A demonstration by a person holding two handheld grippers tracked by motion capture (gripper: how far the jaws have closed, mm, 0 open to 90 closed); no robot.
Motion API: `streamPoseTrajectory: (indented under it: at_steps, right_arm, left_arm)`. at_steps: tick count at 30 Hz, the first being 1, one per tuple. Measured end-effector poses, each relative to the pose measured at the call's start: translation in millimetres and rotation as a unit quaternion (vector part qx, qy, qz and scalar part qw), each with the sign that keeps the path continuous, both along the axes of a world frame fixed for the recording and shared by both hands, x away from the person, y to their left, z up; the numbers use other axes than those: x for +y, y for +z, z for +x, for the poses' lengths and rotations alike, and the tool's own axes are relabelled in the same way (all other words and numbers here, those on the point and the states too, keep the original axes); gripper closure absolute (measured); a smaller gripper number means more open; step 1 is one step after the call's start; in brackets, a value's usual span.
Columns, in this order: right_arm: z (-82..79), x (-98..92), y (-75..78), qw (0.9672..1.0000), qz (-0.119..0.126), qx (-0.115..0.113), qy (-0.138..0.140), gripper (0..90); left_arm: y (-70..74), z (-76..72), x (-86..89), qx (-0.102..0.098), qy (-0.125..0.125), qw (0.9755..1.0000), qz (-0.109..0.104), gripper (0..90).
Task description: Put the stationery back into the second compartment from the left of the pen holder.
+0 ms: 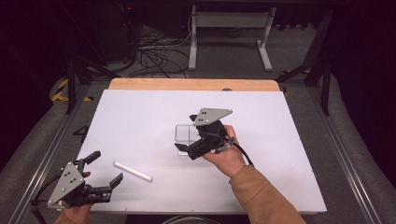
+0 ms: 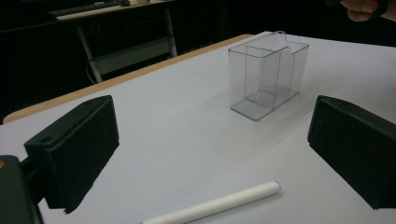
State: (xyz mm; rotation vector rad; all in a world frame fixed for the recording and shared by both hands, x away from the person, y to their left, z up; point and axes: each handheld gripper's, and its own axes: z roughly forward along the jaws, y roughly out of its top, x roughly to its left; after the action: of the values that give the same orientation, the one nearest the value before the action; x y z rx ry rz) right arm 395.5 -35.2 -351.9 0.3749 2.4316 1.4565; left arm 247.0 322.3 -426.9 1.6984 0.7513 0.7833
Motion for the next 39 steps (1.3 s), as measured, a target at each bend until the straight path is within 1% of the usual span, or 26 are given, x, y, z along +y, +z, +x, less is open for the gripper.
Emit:
streamPoseTrajectory:
  at_steps: [3,6,10,11,12,13,14,16,18,20,23,25,27,28,29,30,32,35,37,39]
  right_arm:
    - [-0.9,3.1,-0.8,0.9999,0.003,0.012,-0.003,0.0]
    - [-2.7,7.4,-1.0,0.9999,0.005,0.014,-0.004,0.0]
    - [-5.4,16.2,-0.3,0.9997,0.001,0.025,-0.003,3.7]
    - [-5.8,18.7,-0.6,0.9996,0.002,0.028,-0.003,5.3]
    - [-6.9,24.1,-1.8,0.9991,0.009,0.042,0.003,10.3]
    - [-6.9,24.1,-1.8,0.9991,0.009,0.042,0.003,10.3]
    - [-7.6,26.3,-2.8,0.9989,0.014,0.044,0.003,14.1]
    - [-9.5,30.0,-4.9,0.9984,0.034,0.046,0.005,22.3]
    - [-10.5,35.6,-6.9,0.998,0.039,0.048,0.012,26.7]
    - [-11.6,42.1,-9.3,0.9983,0.034,0.044,0.014,27.2]
    - [-11.9,52.2,-14.0,0.9984,0.023,0.048,0.019,27.5]
    - [-12.5,58.5,-17.3,0.9986,0.016,0.047,0.019,27.8]
    - [-12.8,64.9,-20.6,0.9987,0.004,0.048,0.019,28.3]
    - [-13.1,71.7,-24.7,0.9985,-0.008,0.05,0.02,28.7]
    - [-13.1,71.7,-24.7,0.9985,-0.008,0.05,0.02,28.7]
    - [-12.8,73.6,-26.1,0.9984,-0.013,0.051,0.021,29.0]
    - [-12.2,78.9,-29.9,0.998,-0.021,0.056,0.021,29.3]
    - [-11.7,86.5,-35.0,0.9977,-0.038,0.052,0.023,29.8]
    - [-11.8,91.8,-37.8,0.9971,-0.049,0.053,0.025,31.4]
    - [-11.7,97.1,-40.3,0.9958,-0.061,0.062,0.027,33.6]
  left_arm:
    - [0.7,-1.3,-0.5,0.011,-0.005,0.9999,0.002,6.3]
    - [0.8,-0.5,0.1,0.022,-0.008,0.9997,0.002,6.4]
    - [1.0,-1.3,2.2,0.023,-0.006,0.9997,-0.003,6.4]
    - [1.0,-1.8,2.5,0.023,-0.007,0.9997,-0.007,6.4]
    - [1.1,-2.3,3.0,0.022,-0.005,0.9997,-0.008,6.4]
    - [1.1,-2.7,3.4,0.023,-0.005,0.9997,-0.009,6.4]
    - [1.0,-3.0,3.7,0.023,-0.004,0.9997,-0.009,6.4]
    - [0.9,-3.7,4.2,0.023,-0.005,0.9997,-0.009,6.4]
    - [0.8,-5.1,5.0,0.022,-0.003,0.9997,-0.01,6.4]
    - [0.5,-6.4,5.9,0.021,-0.001,0.9997,-0.013,6.4]
    - [0.2,-7.9,7.1,0.02,0.001,0.9997,-0.015,6.4]
    - [0.2,-9.0,7.9,0.019,0.003,0.9997,-0.014,6.4]
    - [0.2,-10.1,8.4,0.02,0.004,0.9997,-0.014,6.4]
    - [0.1,-10.6,8.5,0.019,0.004,0.9997,-0.015,6.4]
    - [0.0,-10.9,8.5,0.018,0.004,0.9997,-0.015,6.4]
    - [-0.2,-11.4,8.4,0.019,0.005,0.9997,-0.016,6.4]
    - [-0.2,-12.1,8.8,0.018,0.006,0.9997,-0.014,6.4]
    - [-0.3,-12.8,9.4,0.018,0.007,0.9997,-0.017,6.4]
    - [-0.4,-13.0,9.7,0.018,0.007,0.9996,-0.019,6.4]
    - [-0.4,-12.8,10.1,0.018,0.007,0.9996,-0.019,6.4]
